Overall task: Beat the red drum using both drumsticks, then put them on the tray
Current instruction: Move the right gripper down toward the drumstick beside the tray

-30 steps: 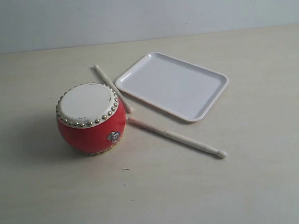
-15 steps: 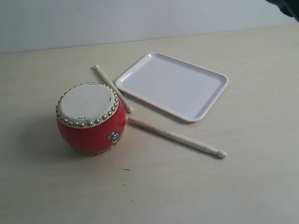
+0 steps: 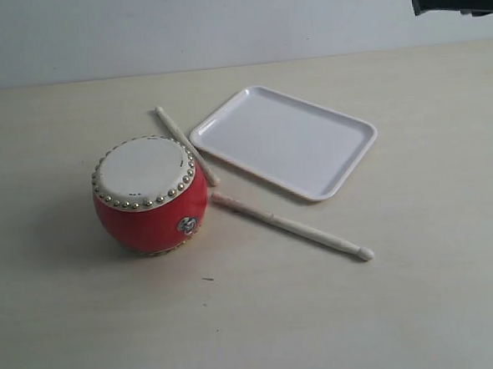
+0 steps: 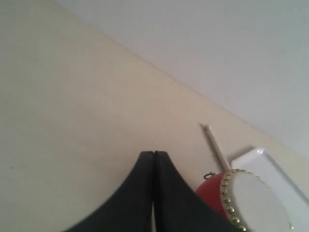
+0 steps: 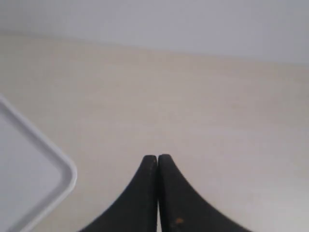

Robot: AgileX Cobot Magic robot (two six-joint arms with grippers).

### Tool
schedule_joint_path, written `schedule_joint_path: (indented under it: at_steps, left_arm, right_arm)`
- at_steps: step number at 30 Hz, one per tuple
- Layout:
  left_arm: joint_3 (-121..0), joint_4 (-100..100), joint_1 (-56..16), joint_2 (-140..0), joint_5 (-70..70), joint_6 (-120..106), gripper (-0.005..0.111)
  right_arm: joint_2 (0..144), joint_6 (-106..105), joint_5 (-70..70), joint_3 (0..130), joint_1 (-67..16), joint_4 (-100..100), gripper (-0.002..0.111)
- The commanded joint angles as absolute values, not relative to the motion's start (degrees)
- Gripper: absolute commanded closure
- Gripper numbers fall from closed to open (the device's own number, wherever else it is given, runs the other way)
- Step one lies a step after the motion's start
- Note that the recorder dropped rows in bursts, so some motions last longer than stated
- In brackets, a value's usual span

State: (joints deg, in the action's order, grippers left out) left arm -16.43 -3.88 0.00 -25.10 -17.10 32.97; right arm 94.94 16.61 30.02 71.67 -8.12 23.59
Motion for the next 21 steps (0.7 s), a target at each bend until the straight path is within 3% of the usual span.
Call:
schedule_joint_path:
  at_steps: [1, 4, 6, 12, 21]
  left_arm:
    - [-30.0, -4.1, 0.0, -39.2, -27.7, 20.6, 0.107]
    - [-40.1, -3.4, 0.0, -49.6, -42.5, 15.3, 0.107]
    - [-42.1, -2.1, 0.0, -52.8, -45.6, 14.0, 0.107]
    - [-42.2, 5.2, 0.0, -53.2, -46.6, 7.7, 0.107]
    - [-42.2, 5.6, 0.0, -51.6, -48.3, 7.5, 0.107]
  right_arm:
    - [102.4, -7.7, 51.7, 82.8, -8.4, -2.8, 0.108]
    - [104.7, -16.9, 55.1, 90.6, -10.9, -18.2, 0.108]
    - [106.9, -16.2, 55.8, 95.9, -14.4, -17.8, 0.108]
    - [121.5, -10.3, 55.8, 113.0, -22.0, -14.2, 0.108]
    - [131.7, -10.2, 56.7, 118.0, -22.6, -19.7, 0.108]
